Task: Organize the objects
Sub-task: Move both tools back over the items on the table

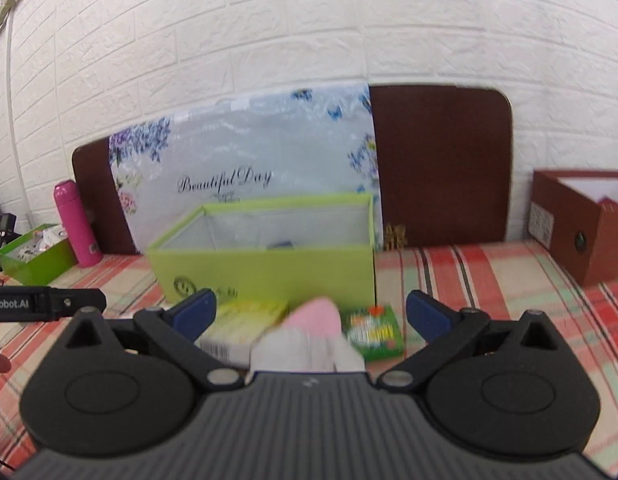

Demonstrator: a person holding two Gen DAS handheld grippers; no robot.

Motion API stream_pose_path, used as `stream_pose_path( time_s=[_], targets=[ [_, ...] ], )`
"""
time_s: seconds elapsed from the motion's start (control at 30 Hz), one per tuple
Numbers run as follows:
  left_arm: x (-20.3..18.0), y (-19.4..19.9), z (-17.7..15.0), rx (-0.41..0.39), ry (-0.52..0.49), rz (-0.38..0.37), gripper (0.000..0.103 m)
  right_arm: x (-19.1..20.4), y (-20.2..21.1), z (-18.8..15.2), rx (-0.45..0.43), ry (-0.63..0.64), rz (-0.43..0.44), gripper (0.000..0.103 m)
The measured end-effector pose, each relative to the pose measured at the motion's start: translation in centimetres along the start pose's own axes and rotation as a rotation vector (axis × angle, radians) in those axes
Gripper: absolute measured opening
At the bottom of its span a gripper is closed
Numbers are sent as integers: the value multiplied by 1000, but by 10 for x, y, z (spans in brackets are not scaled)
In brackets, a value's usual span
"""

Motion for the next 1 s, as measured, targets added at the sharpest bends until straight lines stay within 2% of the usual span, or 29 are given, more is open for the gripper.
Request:
stream_pose_path(
  time_s=[0.2, 0.3, 0.4, 0.57, 0.77, 0.87, 0.9, 0.97, 1.0],
  targets=[
    [-4, 3, -38, 71, -28, 7, 97, -4, 10, -47, 60, 14, -15, 103],
    [-3, 2, -54, 105, -31, 12, 97, -4, 15, -62, 50, -11, 38, 103],
    [-3, 2, -66, 128, -40, 2, 97, -6, 17, -75, 74, -11, 45, 103],
    [-8, 4, -78, 132, -70, -5, 97, -6, 12, -96, 142, 28, 38, 103],
    [-26, 3, -87, 125, -158, -39, 97, -5, 4, -105, 172, 52, 27, 102],
    [-37, -2, -84, 109, -189, -48, 97, -5, -2, -106, 183, 68, 27, 91],
    [-41, -4, -82, 103, -199, -53, 97, -5, -4, -107, 191, 68, 28, 83],
    [-51, -12, -77, 93, -219, -64, 97, -5, -6, -109, 212, 63, 33, 57],
    [-56, -16, -74, 90, -230, -67, 97, -6, -5, -111, 216, 57, 30, 41]
  ],
)
Point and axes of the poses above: each gripper's, at about its wrist camera, not at the fingertips, and y roughly against the way its jaws point, x to its left, z to its top, the point moved 10 cm from there along -y, roughly the way its jaws point, and after that the axes turned 12 degrees about x, right-handed, at the moved point
